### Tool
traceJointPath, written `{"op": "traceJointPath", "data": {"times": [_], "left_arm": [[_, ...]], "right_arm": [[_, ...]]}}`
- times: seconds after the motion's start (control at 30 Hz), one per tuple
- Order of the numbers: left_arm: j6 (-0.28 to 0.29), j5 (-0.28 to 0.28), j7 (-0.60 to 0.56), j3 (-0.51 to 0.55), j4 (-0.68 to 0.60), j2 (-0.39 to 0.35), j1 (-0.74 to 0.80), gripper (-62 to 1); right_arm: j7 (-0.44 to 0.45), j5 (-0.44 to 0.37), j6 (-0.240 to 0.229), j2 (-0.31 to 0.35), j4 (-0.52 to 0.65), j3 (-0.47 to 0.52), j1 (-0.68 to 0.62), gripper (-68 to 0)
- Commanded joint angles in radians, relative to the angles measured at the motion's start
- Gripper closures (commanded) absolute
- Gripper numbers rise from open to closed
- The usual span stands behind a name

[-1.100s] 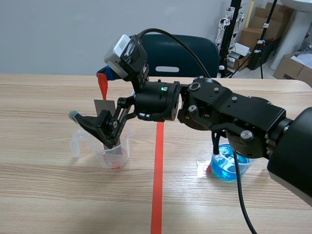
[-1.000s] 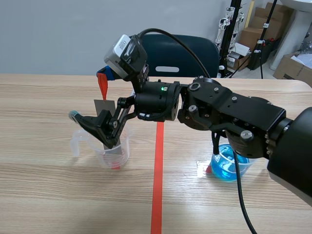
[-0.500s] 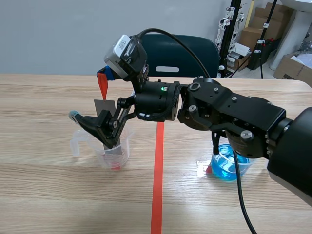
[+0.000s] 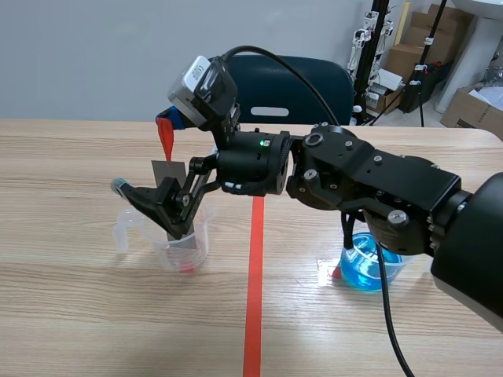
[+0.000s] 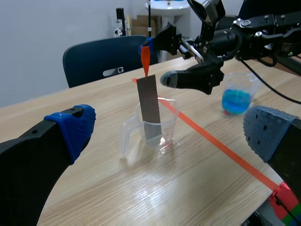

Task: Do the redox reaction experiment. return to the home posture

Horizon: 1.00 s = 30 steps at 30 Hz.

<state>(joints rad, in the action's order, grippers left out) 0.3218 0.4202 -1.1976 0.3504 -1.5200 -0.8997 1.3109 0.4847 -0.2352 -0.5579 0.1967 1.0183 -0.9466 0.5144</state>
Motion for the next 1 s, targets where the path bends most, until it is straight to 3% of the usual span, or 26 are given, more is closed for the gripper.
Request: {"op": "traceJointPath", "data": {"times": [0.0,0.13,0.5,0.77,0.97], "left_arm": [[0.002,0.006,0.007,0.000,-0.010,0.042,-0.031,-62.3],[0.002,0.002,0.061,0.000,-0.010,0.122,-0.087,-62.3],[0.002,-0.005,0.049,0.000,-0.011,0.367,-0.189,-62.3],[0.002,-0.193,0.055,0.000,-0.064,0.527,-0.200,-62.3],[0.002,-0.204,0.198,0.000,-0.150,0.589,-0.201,-62.3]], "right_arm": [[0.011,-0.013,0.001,-0.005,0.010,0.011,0.012,-67.9],[0.012,-0.044,0.001,-0.005,0.010,0.015,0.013,-67.9],[0.000,-0.062,0.012,0.038,0.089,0.061,0.012,-67.9],[-0.072,-0.117,0.020,0.128,0.276,0.107,-0.050,-67.9],[-0.133,-0.117,0.069,0.203,0.462,0.197,-0.171,-67.9]]}}
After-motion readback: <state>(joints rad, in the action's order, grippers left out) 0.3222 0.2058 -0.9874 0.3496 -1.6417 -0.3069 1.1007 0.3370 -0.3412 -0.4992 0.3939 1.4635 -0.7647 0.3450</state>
